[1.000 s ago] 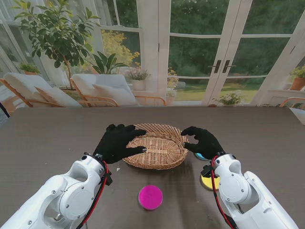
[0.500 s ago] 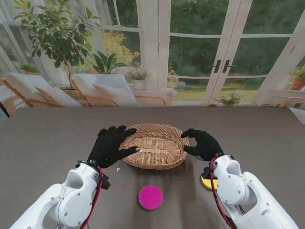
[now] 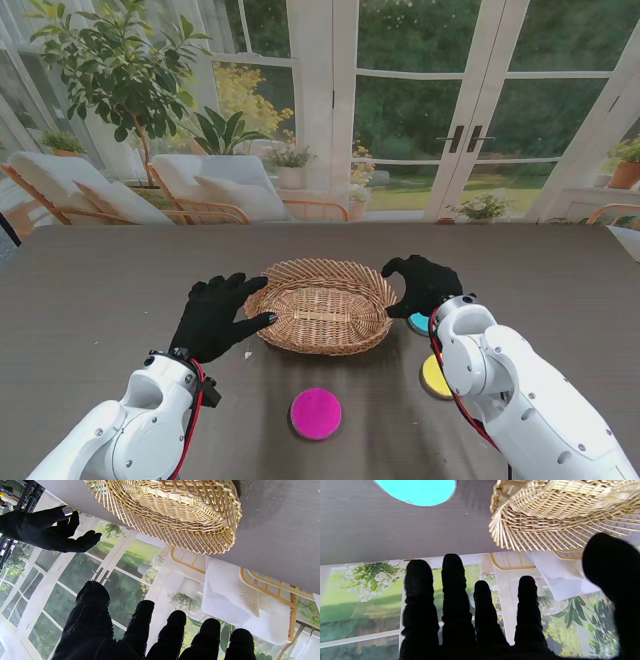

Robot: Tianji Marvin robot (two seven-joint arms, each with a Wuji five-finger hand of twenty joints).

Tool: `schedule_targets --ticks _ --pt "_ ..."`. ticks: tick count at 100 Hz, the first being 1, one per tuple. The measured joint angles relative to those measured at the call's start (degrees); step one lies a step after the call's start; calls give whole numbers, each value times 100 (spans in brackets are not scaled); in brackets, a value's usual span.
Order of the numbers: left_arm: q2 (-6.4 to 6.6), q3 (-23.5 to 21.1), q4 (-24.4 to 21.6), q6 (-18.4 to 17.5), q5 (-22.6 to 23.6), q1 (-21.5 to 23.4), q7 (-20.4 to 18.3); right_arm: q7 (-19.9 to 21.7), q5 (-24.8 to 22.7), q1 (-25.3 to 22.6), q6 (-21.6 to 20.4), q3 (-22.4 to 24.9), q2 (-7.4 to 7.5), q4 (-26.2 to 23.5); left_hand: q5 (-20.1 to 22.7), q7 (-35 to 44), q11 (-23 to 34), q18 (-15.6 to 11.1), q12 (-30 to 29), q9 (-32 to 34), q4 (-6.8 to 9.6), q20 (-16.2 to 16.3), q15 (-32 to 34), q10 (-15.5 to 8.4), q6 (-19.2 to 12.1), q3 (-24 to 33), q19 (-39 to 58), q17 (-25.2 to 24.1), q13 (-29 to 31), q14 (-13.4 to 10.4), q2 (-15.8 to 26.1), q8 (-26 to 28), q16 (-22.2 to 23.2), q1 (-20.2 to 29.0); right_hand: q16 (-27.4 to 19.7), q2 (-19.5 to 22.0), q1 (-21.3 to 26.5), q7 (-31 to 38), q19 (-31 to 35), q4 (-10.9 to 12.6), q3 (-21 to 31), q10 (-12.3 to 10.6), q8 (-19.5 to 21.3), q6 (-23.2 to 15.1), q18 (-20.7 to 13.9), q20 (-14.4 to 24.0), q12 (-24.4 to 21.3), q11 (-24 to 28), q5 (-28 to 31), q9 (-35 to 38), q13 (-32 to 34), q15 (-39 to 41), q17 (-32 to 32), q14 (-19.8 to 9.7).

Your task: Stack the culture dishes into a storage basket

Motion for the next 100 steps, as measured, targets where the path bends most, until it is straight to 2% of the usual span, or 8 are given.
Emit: schedule_targets --ticks 1,13,25,53,75,100 --pt "0 -3 -7 3 0 8 0 13 1 38 23 -28 2 32 0 0 0 0 0 0 0 1 1 0 0 -1 0 0 0 0 41 0 0 1 48 -57 0 -60 70 -1 1 -1 29 -29 -17 100 19 -19 -1 -38 0 99 0 -16" --pt "-1 -35 -85 24 29 97 21 53 -97 456 364 -383 18 453 26 0 15 0 1 65 0 50 2 4 2 -1 0 0 3 38 44 0 0 2 510 -428 -2 -42 760 -47 1 -4 321 -104 -147 258 272 313 -235 -249 158 1188 0 -237" --pt "-2 -55 -136 22 82 153 44 47 -214 745 705 -667 14 838 90 2 15 0 3 64 0 63 2 9 4 -1 0 0 6 39 44 0 2 2 694 -502 -3 21 1050 -99 4 -4 523 -162 -212 389 421 476 -475 -397 318 1794 0 -396" --pt "-3 -74 -204 62 92 211 61 -50 -151 1003 1157 -910 -19 1375 97 2 20 0 9 67 0 73 3 44 4 -1 0 23 8 44 44 0 6 2 719 -500 -9 87 1104 -100 4 -5 650 -98 -271 390 485 547 -636 -534 379 1947 0 -463" --pt "-4 -86 -208 51 106 219 54 -1 -218 1199 1002 -1031 1 1803 97 2 20 0 13 67 0 131 3 45 4 -1 2 48 9 44 44 0 7 2 672 -497 -73 125 1156 -104 4 -6 653 -76 -272 390 488 595 -636 -533 379 1947 0 -465" --pt "-3 -94 -211 63 139 230 42 -158 -199 1467 1035 -1501 34 2307 98 2 20 0 15 68 0 134 3 46 4 -1 2 48 11 45 44 0 10 2 659 -497 -275 77 1158 -164 1 -7 654 -169 -273 390 488 595 -857 -533 379 1939 0 -465"
